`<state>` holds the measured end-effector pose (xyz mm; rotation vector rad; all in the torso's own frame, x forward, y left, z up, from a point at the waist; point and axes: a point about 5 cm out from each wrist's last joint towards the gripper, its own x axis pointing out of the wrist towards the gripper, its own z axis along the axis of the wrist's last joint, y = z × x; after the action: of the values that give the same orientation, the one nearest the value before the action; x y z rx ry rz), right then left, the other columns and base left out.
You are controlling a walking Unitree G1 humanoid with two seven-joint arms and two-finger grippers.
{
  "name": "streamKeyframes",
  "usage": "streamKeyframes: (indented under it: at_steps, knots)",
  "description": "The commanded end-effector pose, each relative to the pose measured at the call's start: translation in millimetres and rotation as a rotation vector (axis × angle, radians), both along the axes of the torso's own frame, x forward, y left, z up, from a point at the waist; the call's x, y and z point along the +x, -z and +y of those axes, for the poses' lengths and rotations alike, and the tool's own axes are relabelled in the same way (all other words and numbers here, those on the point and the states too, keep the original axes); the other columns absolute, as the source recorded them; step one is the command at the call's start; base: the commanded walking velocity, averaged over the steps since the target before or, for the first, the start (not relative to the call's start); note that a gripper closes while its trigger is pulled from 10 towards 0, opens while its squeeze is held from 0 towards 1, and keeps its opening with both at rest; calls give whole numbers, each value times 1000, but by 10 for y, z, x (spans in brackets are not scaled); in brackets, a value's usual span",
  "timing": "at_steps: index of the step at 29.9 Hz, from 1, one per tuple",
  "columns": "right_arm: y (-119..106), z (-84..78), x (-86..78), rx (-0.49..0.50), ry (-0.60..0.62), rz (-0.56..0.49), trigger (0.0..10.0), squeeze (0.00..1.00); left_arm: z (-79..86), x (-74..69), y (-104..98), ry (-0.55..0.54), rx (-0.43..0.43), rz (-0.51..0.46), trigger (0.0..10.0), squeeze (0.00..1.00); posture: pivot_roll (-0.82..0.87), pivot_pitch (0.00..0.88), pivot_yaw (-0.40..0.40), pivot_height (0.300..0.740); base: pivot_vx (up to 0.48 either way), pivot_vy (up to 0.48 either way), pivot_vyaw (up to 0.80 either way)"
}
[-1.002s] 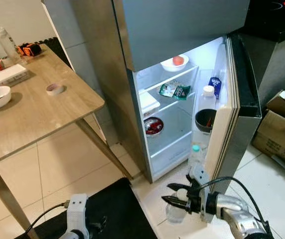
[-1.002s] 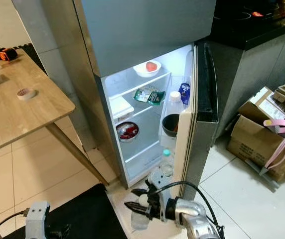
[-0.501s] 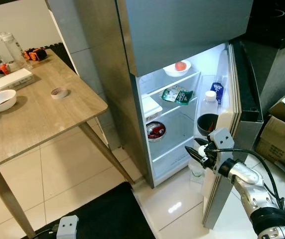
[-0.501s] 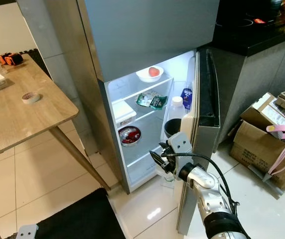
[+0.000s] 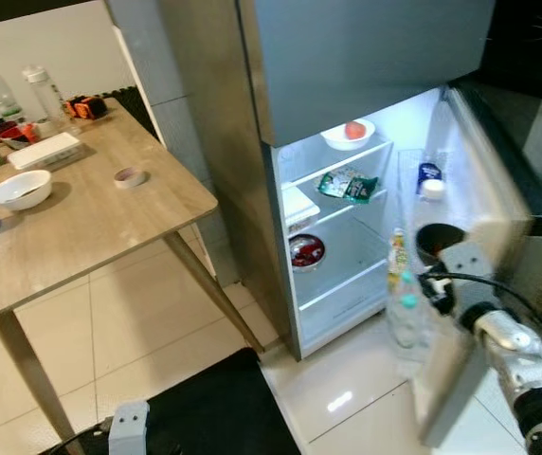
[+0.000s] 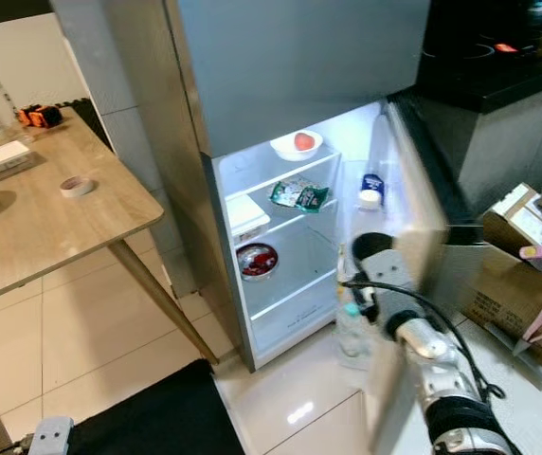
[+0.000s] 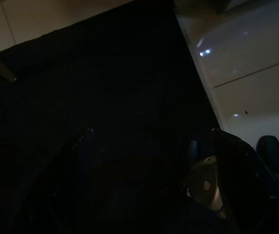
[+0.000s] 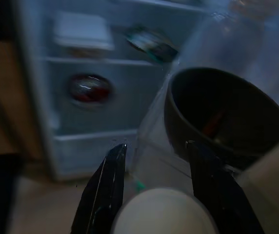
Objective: Restocking fridge
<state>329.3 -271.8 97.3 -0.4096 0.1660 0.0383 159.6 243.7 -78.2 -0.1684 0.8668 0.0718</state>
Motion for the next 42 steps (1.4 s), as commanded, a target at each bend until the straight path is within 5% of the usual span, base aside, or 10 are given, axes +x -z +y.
streamKeyframes:
  at_steps: [1, 4, 8, 18, 22, 23, 29, 31, 34, 42]
  knots:
    - [-331, -218, 85, -48, 117, -135, 10000, 0, -53, 14, 13, 6, -5, 8, 10000, 0, -128, 2, 80, 740, 0, 0, 0]
    - [-364, -472, 9, -73, 230, -132, 10000, 0, -69, 14, 17, 0, -10, 8, 10000, 0, -133, 0, 78, 740, 0, 0, 0]
    - [-314, -474, -5, -49, 211, -103, 10000, 0, -79, 3, 25, -1, -11, 12, 10000, 0, -135, 0, 77, 740, 0, 0, 0]
    - [563, 7, -290, 129, 54, 219, 10000, 0, -152, -6, 49, 6, -23, 21, 10000, 0, -132, 0, 64, 740, 0, 0, 0]
    - [1066, 208, -652, 171, 64, 426, 10000, 0, -178, 4, 50, 11, -28, 17, 10000, 0, -130, 0, 58, 740, 0, 0, 0]
    - [1360, 314, -954, 188, 79, 567, 10000, 0, -179, 5, 50, 11, -31, 17, 10000, 0, -127, 0, 54, 740, 0, 0, 0]
    - [1673, 420, -1389, 215, 112, 744, 10000, 0, -182, -5, 55, -3, -50, 20, 10000, 0, -126, 0, 45, 740, 0, 0, 0]
    - [1673, 420, -1389, 215, 112, 744, 10000, 0, -182, -5, 55, -3, -50, 20, 10000, 0, -126, 0, 45, 740, 0, 0, 0]
    - [1949, 523, -1942, 208, 134, 953, 10000, 0, -224, -46, 86, -32, -82, 41, 10000, 0, -119, 0, 28, 740, 0, 0, 0]
    - [1981, 600, -1988, 53, -7, 1008, 10000, 0, -336, -74, 123, -56, -104, 52, 10000, 0, -122, 0, -3, 740, 0, 0, 0]
